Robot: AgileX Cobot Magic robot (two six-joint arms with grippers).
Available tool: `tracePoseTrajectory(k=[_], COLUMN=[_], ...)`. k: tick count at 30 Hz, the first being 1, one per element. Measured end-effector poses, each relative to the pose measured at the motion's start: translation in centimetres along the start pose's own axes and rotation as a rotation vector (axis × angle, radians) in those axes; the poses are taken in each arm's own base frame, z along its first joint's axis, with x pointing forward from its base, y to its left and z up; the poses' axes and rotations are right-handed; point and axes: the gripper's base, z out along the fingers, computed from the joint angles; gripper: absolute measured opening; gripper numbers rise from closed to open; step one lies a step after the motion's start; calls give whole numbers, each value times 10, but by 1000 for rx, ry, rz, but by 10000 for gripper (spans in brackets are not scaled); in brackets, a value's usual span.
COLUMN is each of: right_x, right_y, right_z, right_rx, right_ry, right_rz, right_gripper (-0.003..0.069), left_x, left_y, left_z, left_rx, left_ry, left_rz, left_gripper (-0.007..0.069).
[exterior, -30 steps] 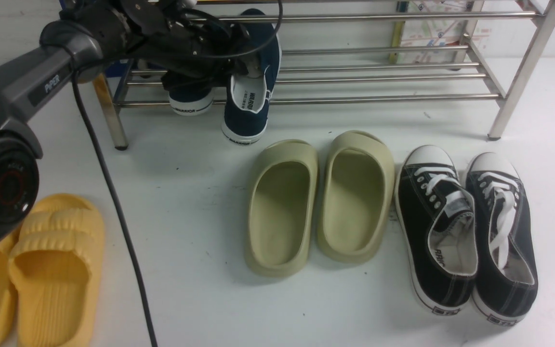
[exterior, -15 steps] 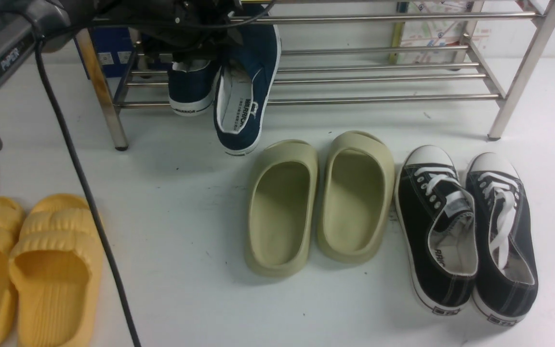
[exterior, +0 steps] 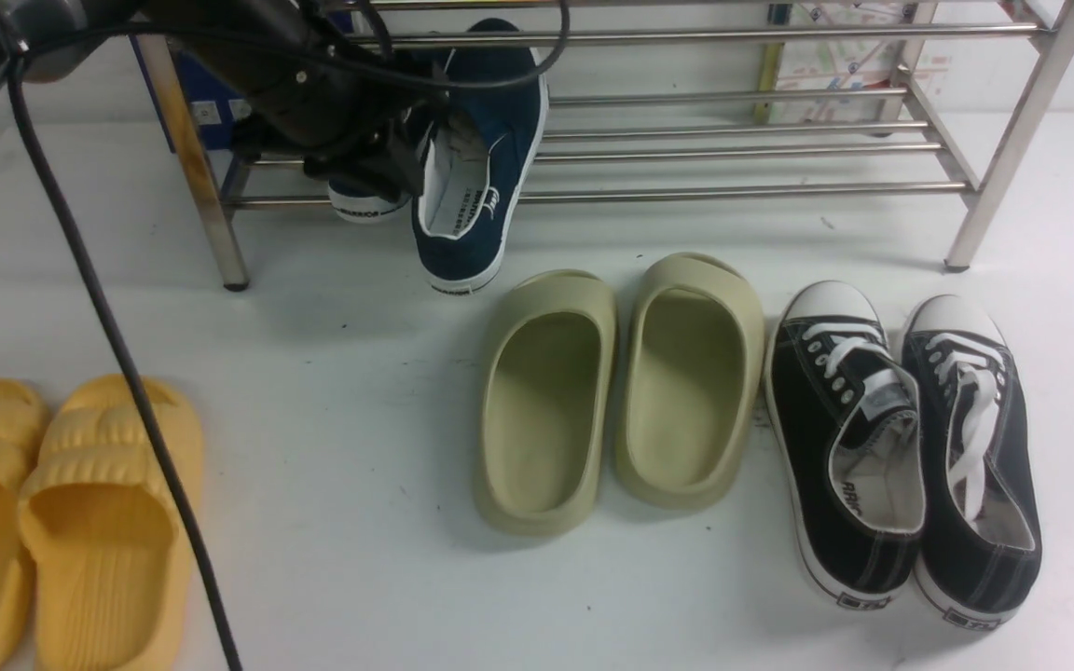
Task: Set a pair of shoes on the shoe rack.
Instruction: Use the left arm to put a shoe into the shoe rack
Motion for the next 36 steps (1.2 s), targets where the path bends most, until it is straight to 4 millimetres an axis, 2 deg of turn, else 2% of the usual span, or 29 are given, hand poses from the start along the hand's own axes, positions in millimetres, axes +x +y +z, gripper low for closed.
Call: tracePoseTrajectory(k=[1,4,9,11,12,15,23,30,36], right_x=[0,0,0,0,0,0,0,0,0], right_y=[0,0,0,0,0,0,0,0,0], right_z=[0,0,0,0,0,0,0,0,0], right_rx=[0,0,0,0,0,0,0,0,0], right_ry=[0,0,0,0,0,0,0,0,0], right_rz=[0,0,0,0,0,0,0,0,0], right_gripper=[239,239,239,239,239,239,239,239,239], left_x=[7,22,51,57,57,56,46,37,13], left_y=[1,6,10,5,6,1,3,-1,-12], left_z=[0,7,47,67,67,87,88,81,67], left_rx=[-2,-10,-44,-54,-56,-63,-76,-69,-48], left_ry=[16,38,-37,-103,-110,-188,-317,-370,-470], left_rz=[-4,-24,24,83,86,112,108,114,133], left_gripper=[-14,-13,-13,-13,-13,-13,-13,-13,-13])
